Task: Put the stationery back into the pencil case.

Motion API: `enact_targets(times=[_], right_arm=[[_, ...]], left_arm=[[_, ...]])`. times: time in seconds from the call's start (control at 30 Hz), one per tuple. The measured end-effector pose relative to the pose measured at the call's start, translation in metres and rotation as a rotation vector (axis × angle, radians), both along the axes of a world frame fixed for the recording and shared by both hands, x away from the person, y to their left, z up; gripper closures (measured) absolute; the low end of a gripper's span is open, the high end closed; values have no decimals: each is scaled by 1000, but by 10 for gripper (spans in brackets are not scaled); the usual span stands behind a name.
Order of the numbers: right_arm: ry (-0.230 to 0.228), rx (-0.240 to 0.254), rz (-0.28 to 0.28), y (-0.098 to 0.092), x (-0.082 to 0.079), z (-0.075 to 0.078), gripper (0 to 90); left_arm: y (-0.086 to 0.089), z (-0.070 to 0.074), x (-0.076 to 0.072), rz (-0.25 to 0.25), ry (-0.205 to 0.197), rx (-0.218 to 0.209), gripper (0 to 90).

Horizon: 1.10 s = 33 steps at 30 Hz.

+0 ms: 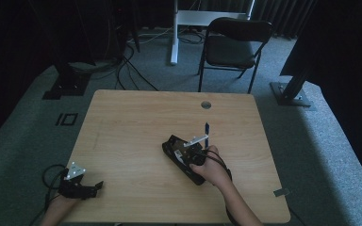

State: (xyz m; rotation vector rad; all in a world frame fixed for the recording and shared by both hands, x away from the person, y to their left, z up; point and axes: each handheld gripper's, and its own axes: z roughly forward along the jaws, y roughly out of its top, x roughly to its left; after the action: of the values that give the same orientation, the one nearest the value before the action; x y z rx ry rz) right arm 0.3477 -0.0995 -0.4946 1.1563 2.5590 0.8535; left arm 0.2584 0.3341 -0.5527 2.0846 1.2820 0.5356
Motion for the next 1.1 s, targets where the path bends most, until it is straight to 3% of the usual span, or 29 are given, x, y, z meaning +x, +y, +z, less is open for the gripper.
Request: enact_targets(times=[0.63,1.1], right_arm=[[-75,119,5,-8,-6,34,738],[-166,183,-51,-16,-3,54,731]], left_arm=[[0,0,0,-1,0,1,2],[0,0,0,1,-1,-1,2]])
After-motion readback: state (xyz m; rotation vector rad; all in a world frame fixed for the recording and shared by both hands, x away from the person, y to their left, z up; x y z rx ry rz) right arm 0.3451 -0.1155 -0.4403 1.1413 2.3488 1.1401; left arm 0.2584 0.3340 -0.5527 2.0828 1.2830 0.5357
